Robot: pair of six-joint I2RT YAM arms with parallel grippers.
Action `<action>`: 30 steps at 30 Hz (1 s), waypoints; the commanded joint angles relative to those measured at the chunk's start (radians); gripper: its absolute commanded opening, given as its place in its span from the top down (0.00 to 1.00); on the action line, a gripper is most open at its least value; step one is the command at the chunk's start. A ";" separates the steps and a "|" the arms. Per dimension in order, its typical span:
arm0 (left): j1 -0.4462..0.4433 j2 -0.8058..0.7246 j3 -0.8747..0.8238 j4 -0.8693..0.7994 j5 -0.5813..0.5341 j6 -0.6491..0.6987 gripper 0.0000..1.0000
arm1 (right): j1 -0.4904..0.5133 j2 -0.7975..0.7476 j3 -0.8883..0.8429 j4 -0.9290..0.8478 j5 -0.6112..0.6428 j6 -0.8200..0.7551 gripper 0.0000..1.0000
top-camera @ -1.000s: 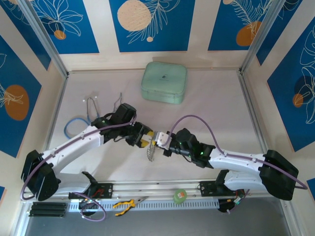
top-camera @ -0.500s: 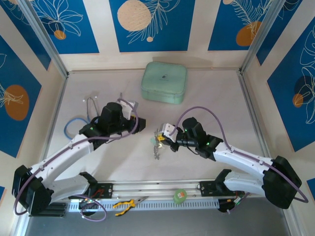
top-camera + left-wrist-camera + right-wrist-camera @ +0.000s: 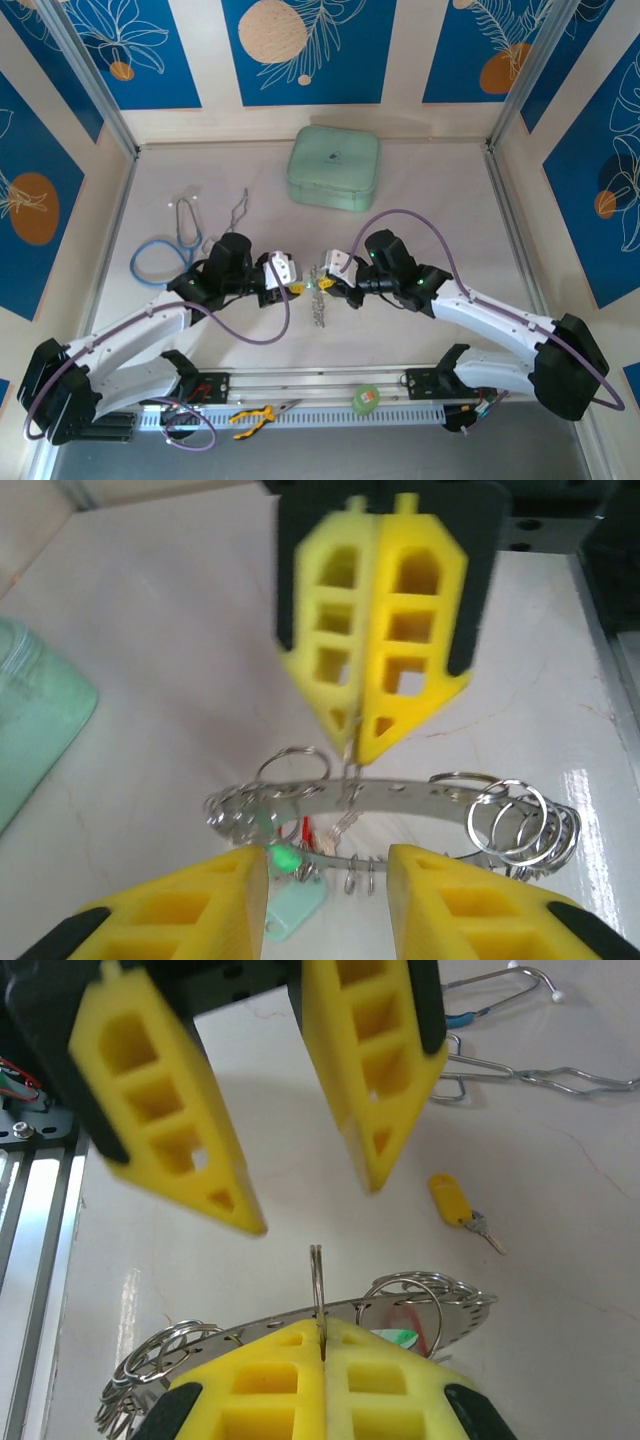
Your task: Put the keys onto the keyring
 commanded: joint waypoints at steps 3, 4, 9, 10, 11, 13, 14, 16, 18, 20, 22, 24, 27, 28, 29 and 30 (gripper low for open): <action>-0.025 0.058 0.004 0.066 0.079 0.090 0.67 | 0.006 0.023 0.068 -0.076 -0.060 -0.034 1.00; -0.027 0.067 0.004 0.075 0.079 0.089 0.70 | 0.010 0.027 0.076 -0.089 -0.059 -0.038 1.00; -0.029 0.078 0.000 0.102 0.079 0.077 0.77 | 0.031 0.037 0.103 -0.130 -0.040 -0.057 1.00; -0.029 0.077 -0.002 0.101 0.082 0.076 0.77 | 0.034 0.039 0.108 -0.141 -0.036 -0.063 1.00; -0.029 0.076 -0.002 0.099 0.085 0.074 0.77 | 0.038 0.042 0.112 -0.152 -0.033 -0.068 1.00; -0.029 0.075 0.000 0.097 0.088 0.066 0.79 | 0.041 0.047 0.121 -0.170 -0.023 -0.079 1.00; -0.029 0.073 0.000 0.097 0.094 0.061 0.79 | 0.042 0.048 0.123 -0.174 -0.019 -0.080 1.00; -0.031 0.072 0.003 0.098 0.106 0.054 0.81 | 0.043 0.050 0.127 -0.176 -0.019 -0.082 1.00; -0.031 0.073 0.004 0.100 0.107 0.052 0.85 | 0.044 0.053 0.133 -0.175 -0.027 -0.082 1.00; -0.029 0.073 0.006 0.104 0.107 0.049 0.91 | 0.049 0.058 0.141 -0.182 -0.028 -0.085 1.00; -0.030 0.068 0.002 0.120 0.102 0.039 1.00 | 0.049 0.054 0.143 -0.184 -0.025 -0.078 1.00; -0.030 0.059 -0.010 0.149 0.088 0.020 1.00 | 0.035 0.025 0.117 -0.150 -0.024 -0.043 0.89; -0.031 0.050 -0.026 0.189 0.068 -0.015 1.00 | -0.013 -0.060 0.023 -0.043 -0.057 0.025 0.66; -0.030 0.049 -0.026 0.192 0.063 -0.028 1.00 | -0.037 -0.090 -0.019 -0.004 -0.074 0.050 0.64; -0.030 0.051 -0.023 0.190 0.059 -0.036 1.00 | -0.058 -0.116 -0.053 0.025 -0.091 0.067 0.63; -0.030 0.053 -0.020 0.186 0.058 -0.040 1.00 | -0.070 -0.138 -0.074 0.041 -0.097 0.077 0.63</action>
